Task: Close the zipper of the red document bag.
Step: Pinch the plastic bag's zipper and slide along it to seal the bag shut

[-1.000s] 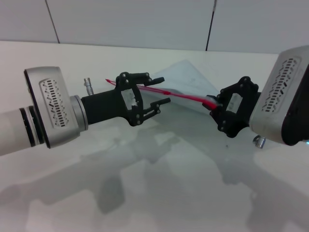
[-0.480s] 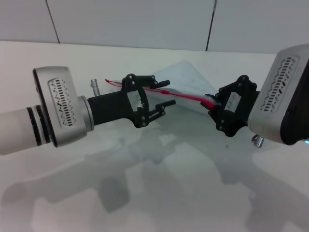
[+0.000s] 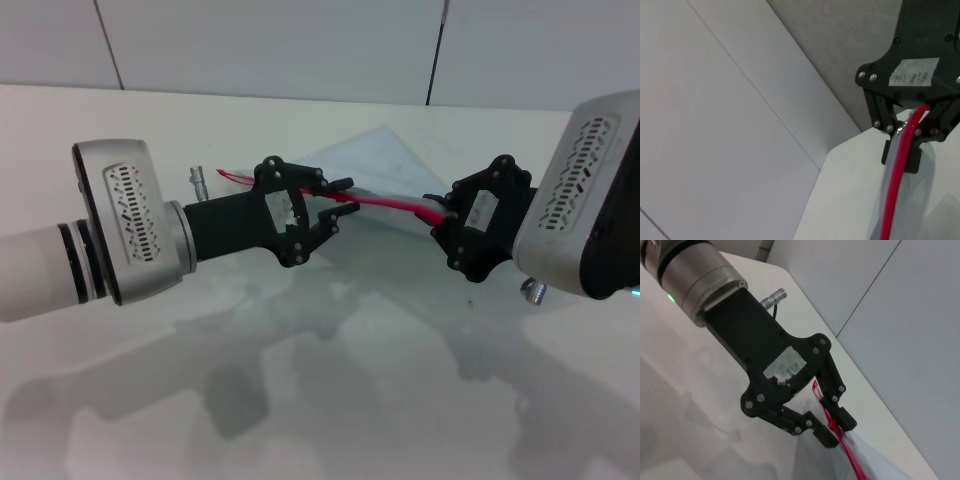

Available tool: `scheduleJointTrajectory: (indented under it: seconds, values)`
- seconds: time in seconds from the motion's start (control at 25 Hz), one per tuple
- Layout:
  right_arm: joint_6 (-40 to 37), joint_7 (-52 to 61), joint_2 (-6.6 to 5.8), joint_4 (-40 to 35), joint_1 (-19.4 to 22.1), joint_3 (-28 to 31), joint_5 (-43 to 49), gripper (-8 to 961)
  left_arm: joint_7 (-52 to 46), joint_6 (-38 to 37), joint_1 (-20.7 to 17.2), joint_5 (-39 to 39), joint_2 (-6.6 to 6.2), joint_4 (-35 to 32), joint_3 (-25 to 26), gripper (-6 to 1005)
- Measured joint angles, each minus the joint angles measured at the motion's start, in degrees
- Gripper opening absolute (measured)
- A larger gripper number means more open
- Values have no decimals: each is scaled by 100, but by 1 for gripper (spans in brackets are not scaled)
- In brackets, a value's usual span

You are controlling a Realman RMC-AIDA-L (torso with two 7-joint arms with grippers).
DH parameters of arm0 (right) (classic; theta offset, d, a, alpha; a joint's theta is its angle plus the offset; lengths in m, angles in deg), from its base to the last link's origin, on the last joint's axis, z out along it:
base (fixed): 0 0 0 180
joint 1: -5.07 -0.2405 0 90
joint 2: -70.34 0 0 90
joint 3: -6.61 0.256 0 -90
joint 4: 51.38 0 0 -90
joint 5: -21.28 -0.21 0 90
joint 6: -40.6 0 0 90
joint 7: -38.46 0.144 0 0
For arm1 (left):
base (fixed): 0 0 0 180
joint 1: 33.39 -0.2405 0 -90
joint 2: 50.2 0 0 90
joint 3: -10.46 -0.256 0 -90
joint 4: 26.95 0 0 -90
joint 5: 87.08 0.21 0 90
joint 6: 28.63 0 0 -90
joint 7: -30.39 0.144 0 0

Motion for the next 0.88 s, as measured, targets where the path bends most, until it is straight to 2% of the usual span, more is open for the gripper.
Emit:
scheduleJointTrajectory:
  seconds: [0.36,0.88]
  values:
    - [0,0,-8,31,-9,-8,0,48,-2,-66,9,-28,32,1,0,156]
    - [1,0,-9,13,-16,-18,0,48,-9,-72,20,-169,53,10,0,105]
